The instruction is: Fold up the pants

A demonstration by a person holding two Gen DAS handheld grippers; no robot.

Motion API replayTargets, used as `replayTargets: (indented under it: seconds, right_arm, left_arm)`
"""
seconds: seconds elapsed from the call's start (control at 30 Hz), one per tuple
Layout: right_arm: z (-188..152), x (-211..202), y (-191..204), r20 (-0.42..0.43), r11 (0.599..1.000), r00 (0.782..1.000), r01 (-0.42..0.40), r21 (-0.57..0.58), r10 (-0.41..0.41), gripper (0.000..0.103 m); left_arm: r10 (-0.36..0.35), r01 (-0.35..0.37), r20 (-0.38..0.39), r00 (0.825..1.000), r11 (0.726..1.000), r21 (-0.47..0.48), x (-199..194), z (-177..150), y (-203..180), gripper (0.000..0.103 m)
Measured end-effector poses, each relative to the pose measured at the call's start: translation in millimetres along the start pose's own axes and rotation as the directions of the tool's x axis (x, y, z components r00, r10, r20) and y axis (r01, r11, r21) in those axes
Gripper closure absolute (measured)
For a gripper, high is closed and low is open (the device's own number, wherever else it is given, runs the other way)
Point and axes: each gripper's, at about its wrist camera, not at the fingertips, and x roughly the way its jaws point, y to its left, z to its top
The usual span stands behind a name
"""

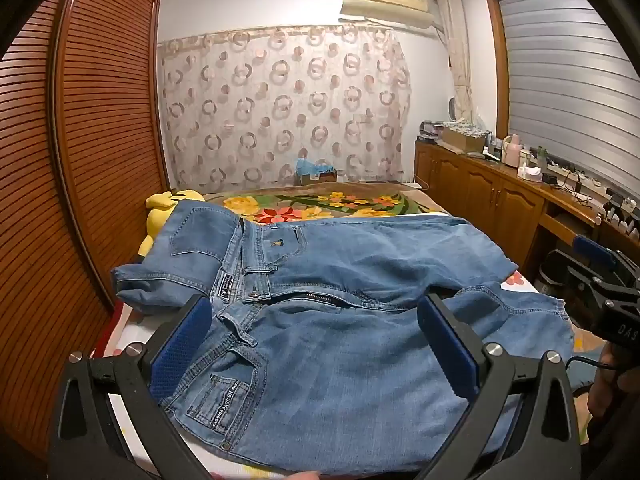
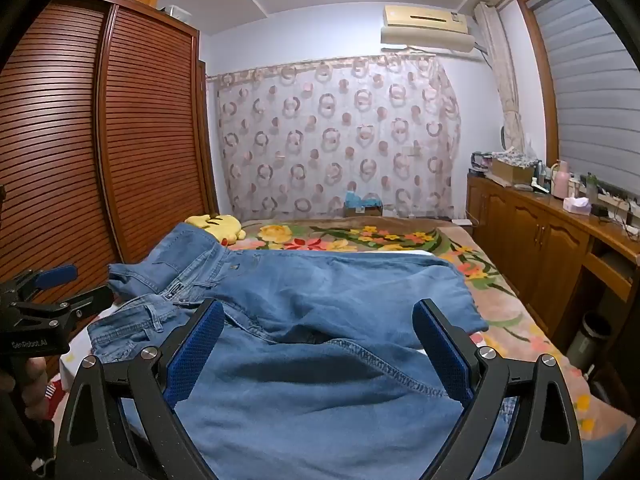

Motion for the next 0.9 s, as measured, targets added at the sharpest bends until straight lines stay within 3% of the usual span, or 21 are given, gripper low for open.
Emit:
replayTargets:
  seconds: [0.9]
  right_arm:
    - [-0.1,-0.2,-0.6,-0.003,1.000,1.000,0.004,-0.005,-0.004,0.007]
  left_arm:
    - [0.000,0.000,0.006,1.000,1.000,-0.004,-0.2,-0.1,-0.1,0.000]
